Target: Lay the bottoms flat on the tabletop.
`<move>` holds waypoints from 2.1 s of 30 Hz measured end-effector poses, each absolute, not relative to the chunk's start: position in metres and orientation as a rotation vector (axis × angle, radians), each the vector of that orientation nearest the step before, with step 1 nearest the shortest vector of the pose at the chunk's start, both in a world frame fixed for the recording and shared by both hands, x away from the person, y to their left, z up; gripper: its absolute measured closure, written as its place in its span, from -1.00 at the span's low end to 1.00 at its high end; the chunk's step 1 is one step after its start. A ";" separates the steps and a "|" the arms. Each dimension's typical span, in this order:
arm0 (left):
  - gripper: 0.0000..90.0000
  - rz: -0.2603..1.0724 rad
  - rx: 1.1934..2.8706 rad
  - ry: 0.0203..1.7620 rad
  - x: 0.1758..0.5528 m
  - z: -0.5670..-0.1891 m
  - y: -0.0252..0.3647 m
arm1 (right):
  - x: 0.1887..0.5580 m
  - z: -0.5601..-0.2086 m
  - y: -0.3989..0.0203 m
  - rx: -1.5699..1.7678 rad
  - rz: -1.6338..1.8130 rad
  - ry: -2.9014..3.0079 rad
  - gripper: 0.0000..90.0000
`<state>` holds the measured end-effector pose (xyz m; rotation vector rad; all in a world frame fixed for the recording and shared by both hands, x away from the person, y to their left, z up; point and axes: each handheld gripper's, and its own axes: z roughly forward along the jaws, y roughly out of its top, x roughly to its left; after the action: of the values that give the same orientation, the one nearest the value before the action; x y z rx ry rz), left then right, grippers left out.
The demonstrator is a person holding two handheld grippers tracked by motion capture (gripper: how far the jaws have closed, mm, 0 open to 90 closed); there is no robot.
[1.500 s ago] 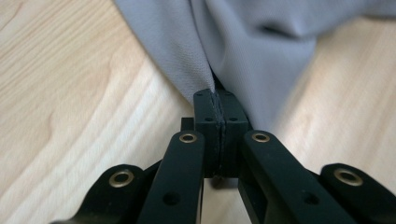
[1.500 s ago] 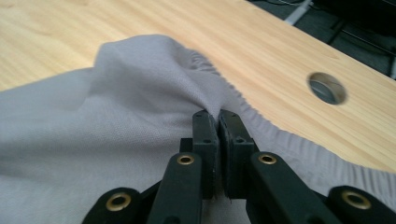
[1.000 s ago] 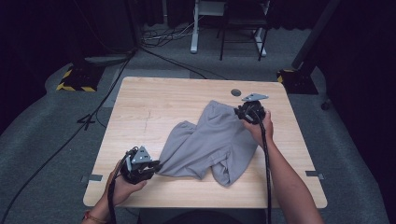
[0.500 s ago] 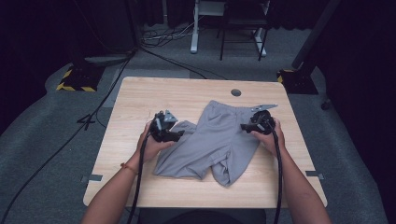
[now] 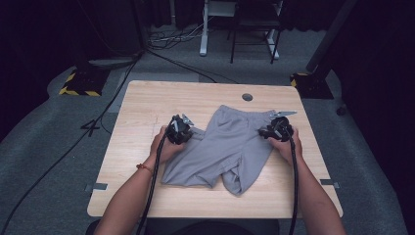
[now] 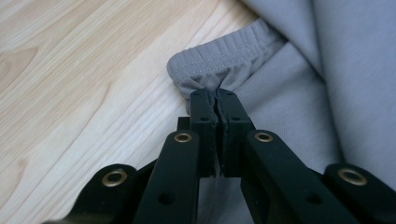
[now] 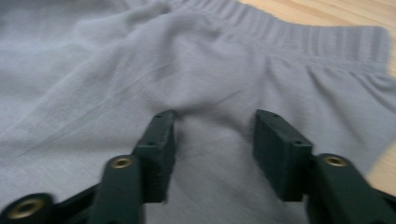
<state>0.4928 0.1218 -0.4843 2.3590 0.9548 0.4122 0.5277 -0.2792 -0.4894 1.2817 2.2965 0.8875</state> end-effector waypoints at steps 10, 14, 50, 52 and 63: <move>0.92 0.374 2.312 1.086 0.477 -0.483 0.180 | 0.533 -0.488 -0.317 1.460 0.801 2.147 0.12; 0.92 0.372 2.322 1.118 0.468 -0.481 0.197 | 0.532 -0.486 -0.340 1.525 0.722 2.069 0.11; -0.32 0.263 2.406 0.634 0.373 -0.490 0.164 | 0.430 -0.466 -0.168 0.609 1.042 2.638 -0.18; -0.08 0.260 2.394 0.643 0.375 -0.490 0.165 | 0.427 -0.469 -0.157 0.563 1.049 2.673 -0.16; 0.90 0.260 2.428 0.585 0.372 -0.485 0.157 | 0.408 -0.484 -0.115 0.354 1.012 2.747 -0.04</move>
<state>0.3723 0.1570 -0.4853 2.4277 0.5846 0.2600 0.4081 -0.1152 -0.4838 0.3544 2.7467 1.0116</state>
